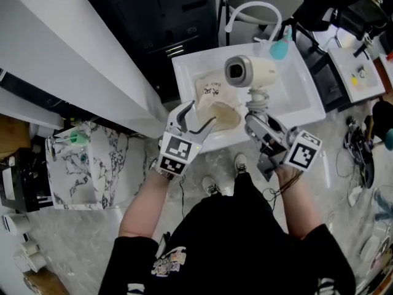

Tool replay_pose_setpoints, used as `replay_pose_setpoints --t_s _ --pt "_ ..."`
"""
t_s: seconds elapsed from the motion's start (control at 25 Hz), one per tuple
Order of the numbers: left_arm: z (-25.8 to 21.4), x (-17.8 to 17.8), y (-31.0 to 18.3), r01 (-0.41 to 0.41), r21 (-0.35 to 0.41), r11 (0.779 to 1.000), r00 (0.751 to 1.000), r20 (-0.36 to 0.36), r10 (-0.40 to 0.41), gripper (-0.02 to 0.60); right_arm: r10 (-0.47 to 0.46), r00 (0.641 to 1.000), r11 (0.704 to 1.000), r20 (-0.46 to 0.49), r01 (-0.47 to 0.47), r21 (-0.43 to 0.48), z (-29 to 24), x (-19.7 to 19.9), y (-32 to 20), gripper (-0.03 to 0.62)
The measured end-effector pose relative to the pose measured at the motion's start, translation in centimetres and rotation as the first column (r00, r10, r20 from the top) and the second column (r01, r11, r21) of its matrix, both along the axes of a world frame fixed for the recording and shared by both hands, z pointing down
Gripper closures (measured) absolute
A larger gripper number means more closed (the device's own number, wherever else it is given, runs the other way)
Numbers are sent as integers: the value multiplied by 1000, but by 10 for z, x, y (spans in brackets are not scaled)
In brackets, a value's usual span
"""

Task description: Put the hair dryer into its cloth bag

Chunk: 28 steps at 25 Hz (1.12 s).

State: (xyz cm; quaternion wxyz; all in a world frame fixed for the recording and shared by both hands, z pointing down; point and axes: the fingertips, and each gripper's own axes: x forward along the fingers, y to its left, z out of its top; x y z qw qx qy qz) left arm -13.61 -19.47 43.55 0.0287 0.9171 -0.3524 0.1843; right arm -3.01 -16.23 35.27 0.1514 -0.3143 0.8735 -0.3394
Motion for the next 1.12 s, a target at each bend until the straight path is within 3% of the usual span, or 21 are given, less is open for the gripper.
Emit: replay_pose_setpoints --t_s 0.16,0.6,0.88,1.12 --pt "13 9 -9 -4 35 999 996 92 0 287 -20 1000 1000 0 20 -5 3 8 -10 377" --pt "69 20 -32 56 -64 996 986 162 -45 287 -79 997 992 20 81 -93 38 29 -29 378" --pt "108 27 -48 65 -122 990 974 225 -36 287 -136 990 987 23 137 -86 45 29 -39 378" --pt "130 28 -61 74 -146 987 959 282 -31 288 -134 990 978 35 138 -159 67 39 -37 378"
